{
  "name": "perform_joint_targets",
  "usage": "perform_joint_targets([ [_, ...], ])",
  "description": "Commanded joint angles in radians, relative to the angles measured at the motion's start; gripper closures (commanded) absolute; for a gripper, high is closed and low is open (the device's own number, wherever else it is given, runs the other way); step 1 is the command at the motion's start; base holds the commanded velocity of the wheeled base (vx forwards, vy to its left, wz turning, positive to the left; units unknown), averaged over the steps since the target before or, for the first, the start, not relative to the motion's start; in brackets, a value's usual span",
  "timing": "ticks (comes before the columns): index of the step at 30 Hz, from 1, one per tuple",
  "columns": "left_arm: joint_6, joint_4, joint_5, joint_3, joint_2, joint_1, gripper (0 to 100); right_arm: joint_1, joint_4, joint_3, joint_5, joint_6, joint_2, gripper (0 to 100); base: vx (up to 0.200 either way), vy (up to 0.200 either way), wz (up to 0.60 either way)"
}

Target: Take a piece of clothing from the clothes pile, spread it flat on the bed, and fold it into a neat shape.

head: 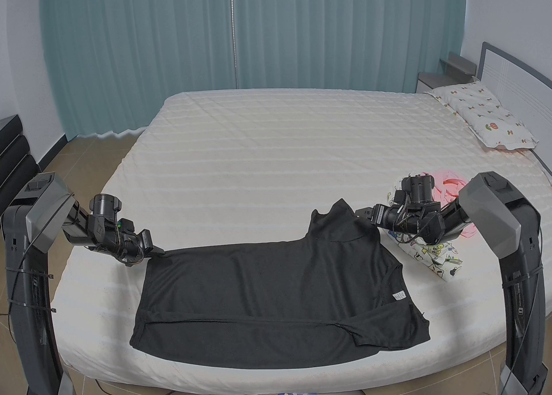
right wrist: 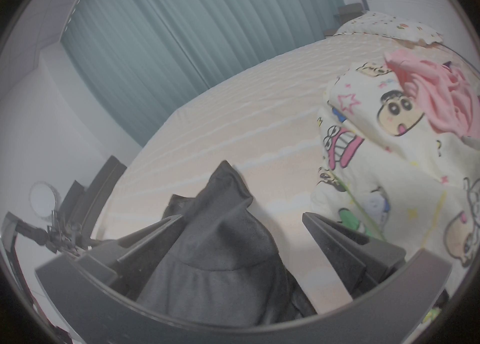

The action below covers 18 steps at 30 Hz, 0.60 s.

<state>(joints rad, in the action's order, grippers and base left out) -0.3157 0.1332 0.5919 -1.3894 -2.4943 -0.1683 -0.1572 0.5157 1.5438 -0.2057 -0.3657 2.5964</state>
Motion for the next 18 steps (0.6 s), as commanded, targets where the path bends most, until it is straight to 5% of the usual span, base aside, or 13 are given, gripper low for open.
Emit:
perform_joint_targets([
  [1,-0.002,0.0,0.0,0.001,0.005,0.001,100,-0.005,-0.013,0.11,-0.014,0.027,0.108,0,0.0,0.0,0.0],
  [8,-0.002,0.0,0.0,0.0,0.005,0.0,100,-0.025,-0.034,0.21,-0.014,0.022,0.149,0,0.0,0.0,0.0],
  [9,-0.002,0.0,0.0,0.001,0.005,0.0,100,-0.027,-0.036,0.208,-0.014,0.022,0.149,100,0.0,0.0,0.0],
  [18,-0.002,0.0,0.0,-0.003,0.0,0.001,100,-0.027,-0.014,0.211,-0.001,-0.018,0.157,100,0.0,0.0,0.0],
])
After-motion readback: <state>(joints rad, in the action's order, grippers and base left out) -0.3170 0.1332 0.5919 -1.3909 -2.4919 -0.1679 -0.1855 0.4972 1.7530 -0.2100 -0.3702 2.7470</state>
